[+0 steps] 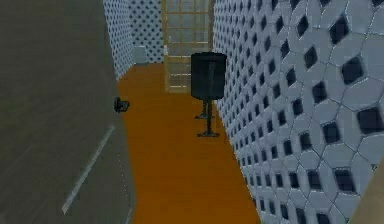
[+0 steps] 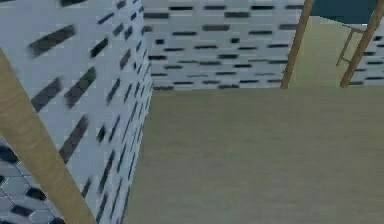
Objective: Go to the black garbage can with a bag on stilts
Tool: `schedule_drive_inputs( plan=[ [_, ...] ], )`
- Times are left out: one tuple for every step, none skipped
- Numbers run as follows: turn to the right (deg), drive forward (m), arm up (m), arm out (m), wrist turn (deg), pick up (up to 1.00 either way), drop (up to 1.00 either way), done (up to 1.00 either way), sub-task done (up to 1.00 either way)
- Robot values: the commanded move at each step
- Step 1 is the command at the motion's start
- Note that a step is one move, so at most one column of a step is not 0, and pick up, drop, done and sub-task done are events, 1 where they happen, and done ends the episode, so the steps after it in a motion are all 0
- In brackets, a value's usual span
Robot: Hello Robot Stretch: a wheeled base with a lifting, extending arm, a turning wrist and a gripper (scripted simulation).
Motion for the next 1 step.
schedule_drive_inputs(
  plan=[
    [0.0, 1.00, 0.00, 0.00, 0.0, 0.00, 0.00, 0.00, 0.00]
  ],
)
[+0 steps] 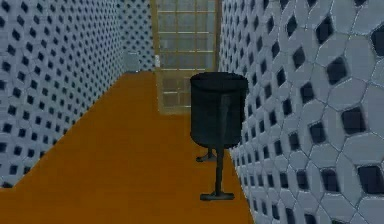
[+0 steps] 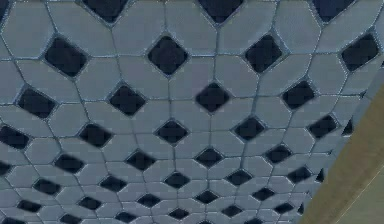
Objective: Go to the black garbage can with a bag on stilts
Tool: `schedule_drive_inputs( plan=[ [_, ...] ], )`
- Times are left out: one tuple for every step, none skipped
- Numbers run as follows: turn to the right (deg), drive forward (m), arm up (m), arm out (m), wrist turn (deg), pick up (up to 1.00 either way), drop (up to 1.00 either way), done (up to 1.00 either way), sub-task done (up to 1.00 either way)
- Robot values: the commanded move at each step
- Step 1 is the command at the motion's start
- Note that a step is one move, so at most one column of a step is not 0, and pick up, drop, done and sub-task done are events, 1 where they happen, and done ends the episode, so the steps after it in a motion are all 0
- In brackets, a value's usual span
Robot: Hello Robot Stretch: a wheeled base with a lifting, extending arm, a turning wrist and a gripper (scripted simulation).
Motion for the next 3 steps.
schedule_drive_inputs(
  plan=[
    [3.0, 0.00, 0.00, 0.00, 0.0, 0.00, 0.00, 0.00, 0.00],
    [0.0, 0.50, 0.00, 0.00, 0.0, 0.00, 0.00, 0.00, 0.00],
    [0.0, 0.00, 0.00, 0.00, 0.0, 0.00, 0.00, 1.00, 0.00]
  ],
)
